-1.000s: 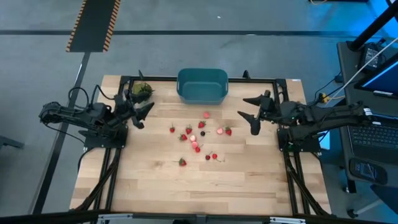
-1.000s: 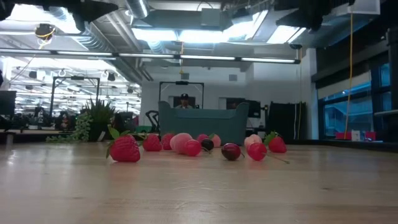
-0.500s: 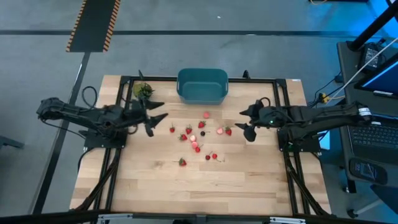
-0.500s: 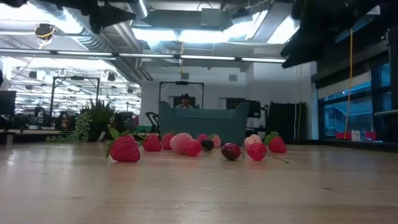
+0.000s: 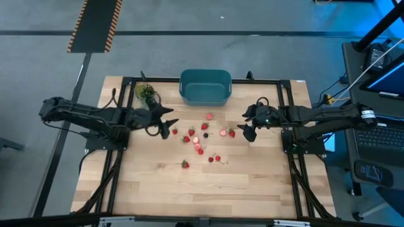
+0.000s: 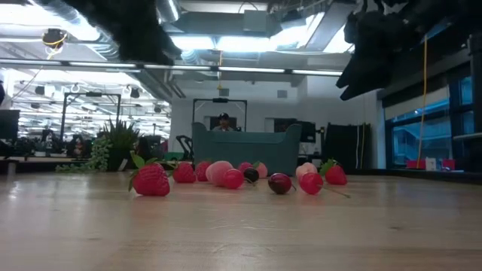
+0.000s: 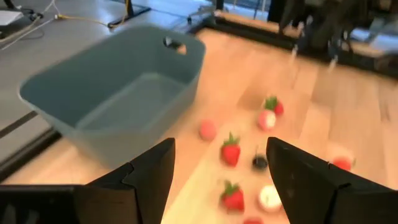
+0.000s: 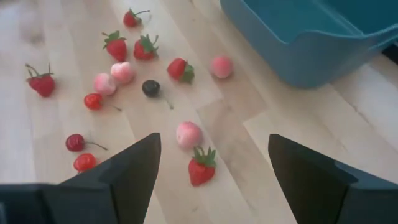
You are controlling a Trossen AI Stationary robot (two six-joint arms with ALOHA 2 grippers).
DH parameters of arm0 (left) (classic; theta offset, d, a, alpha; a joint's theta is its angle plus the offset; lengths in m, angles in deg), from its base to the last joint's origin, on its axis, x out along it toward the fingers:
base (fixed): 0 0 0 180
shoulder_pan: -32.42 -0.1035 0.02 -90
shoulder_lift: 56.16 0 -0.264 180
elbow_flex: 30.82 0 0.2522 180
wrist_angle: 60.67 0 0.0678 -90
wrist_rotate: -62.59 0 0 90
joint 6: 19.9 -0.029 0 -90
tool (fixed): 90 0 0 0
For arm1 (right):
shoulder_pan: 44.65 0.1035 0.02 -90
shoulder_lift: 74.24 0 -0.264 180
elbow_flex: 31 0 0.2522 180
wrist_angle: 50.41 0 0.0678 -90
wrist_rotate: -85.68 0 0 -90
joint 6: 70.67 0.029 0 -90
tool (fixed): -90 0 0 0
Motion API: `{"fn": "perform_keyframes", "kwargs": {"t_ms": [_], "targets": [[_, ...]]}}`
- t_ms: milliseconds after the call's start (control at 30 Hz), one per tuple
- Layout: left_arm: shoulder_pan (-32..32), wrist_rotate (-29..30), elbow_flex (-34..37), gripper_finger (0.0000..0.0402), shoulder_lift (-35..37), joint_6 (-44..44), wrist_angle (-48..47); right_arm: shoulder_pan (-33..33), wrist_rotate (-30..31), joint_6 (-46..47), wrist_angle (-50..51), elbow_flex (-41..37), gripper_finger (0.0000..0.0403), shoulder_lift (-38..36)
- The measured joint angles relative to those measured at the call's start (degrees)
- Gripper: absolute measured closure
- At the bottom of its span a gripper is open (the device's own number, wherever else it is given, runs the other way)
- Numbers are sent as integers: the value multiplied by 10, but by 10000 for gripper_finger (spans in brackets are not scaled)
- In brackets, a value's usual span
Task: Pick and placing Produce into tupperware
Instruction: Put the strawberry into the blue bin
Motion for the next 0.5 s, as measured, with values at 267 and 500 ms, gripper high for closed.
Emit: {"fn": "perform_keyframes", "kwargs": {"t_ms": [267,500], "targets": [[-71,-44,-117,157,-73,-41,-97,0,-30,-14,2,0,104,31],[-85,-102,-123,157,-117,-27,-137,0,-28,-17,-2,0,104,65]]}}
